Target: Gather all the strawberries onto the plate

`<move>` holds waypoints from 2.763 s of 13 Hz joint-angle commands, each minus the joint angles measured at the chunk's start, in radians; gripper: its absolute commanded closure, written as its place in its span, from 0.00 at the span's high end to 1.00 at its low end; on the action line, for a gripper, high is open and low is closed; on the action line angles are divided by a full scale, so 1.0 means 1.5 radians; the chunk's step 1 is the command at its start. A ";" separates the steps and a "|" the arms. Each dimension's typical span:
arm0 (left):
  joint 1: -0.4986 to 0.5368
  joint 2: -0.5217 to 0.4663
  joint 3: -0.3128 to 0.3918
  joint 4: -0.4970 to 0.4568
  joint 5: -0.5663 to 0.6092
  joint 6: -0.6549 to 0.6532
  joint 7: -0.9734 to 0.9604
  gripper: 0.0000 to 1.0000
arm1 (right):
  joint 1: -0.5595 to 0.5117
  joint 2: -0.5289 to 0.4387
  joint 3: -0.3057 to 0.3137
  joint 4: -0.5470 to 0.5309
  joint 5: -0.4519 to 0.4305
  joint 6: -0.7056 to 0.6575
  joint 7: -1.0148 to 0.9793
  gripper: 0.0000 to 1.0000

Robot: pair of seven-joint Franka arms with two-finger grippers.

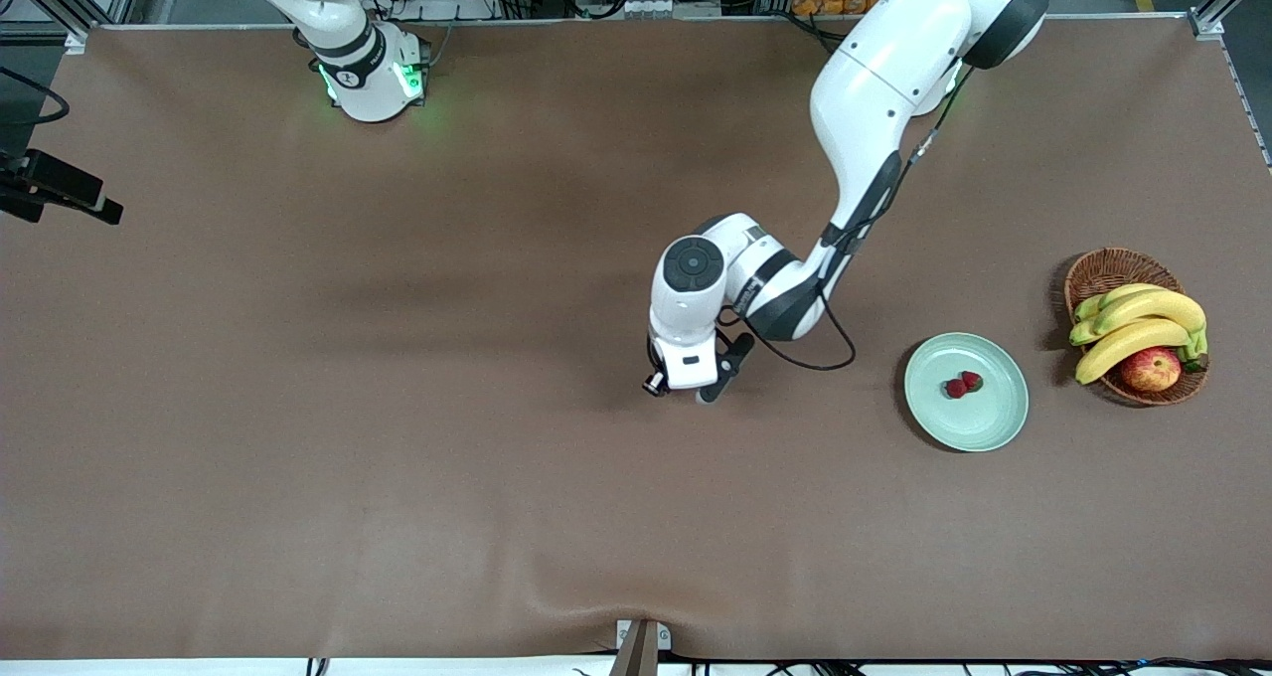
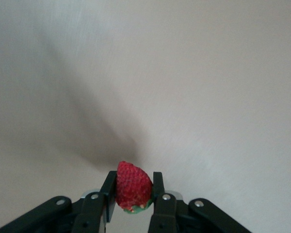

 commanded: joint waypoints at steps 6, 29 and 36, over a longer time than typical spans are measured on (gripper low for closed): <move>0.262 -0.094 -0.184 -0.032 0.004 -0.145 0.220 0.00 | -0.010 0.004 0.001 0.019 0.011 0.003 0.002 1.00; 0.748 -0.156 -0.309 -0.270 0.096 -0.151 0.815 1.00 | 0.008 0.010 0.004 0.019 0.009 0.017 0.002 1.00; 0.749 -0.256 -0.339 -0.247 0.086 -0.188 0.881 1.00 | 0.013 0.008 0.019 0.019 -0.057 0.015 0.002 1.00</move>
